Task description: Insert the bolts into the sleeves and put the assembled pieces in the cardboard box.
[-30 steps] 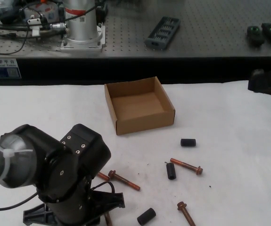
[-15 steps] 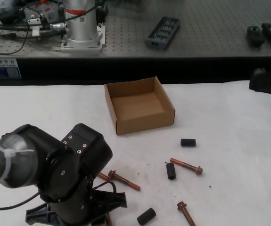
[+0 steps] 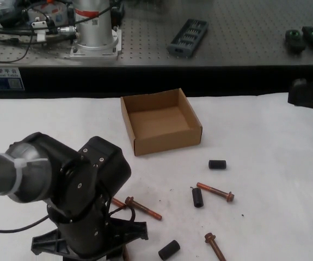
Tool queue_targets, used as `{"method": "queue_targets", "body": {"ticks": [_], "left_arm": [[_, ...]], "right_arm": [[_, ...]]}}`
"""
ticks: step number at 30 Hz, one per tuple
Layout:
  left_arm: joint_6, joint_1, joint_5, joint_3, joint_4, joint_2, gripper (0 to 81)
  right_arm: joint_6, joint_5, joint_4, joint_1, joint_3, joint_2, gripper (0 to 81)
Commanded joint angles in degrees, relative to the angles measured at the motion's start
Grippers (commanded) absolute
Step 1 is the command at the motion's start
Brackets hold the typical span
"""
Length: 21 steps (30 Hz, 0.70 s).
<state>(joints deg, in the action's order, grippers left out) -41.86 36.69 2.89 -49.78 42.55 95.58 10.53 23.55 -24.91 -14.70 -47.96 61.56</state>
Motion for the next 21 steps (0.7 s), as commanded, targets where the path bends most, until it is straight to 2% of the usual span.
{"method": "queue_targets", "body": {"ticks": [1,11,21], "left_arm": [[1.6,0.17,2.79,-1.34,1.3,-1.53,33.0],[-0.09,0.17,3.0,-1.53,1.3,-7.63,33.0],[-2.8,0.17,4.02,-1.53,-2.73,-7.99,33.0]], "right_arm": [[-0.28,0.57,0.29,-0.13,-0.12,-0.86,5.4],[-0.28,0.57,-0.07,-0.13,-0.12,-0.86,5.4],[-0.28,0.57,0.0,-0.13,-0.12,-0.86,5.4]]}}
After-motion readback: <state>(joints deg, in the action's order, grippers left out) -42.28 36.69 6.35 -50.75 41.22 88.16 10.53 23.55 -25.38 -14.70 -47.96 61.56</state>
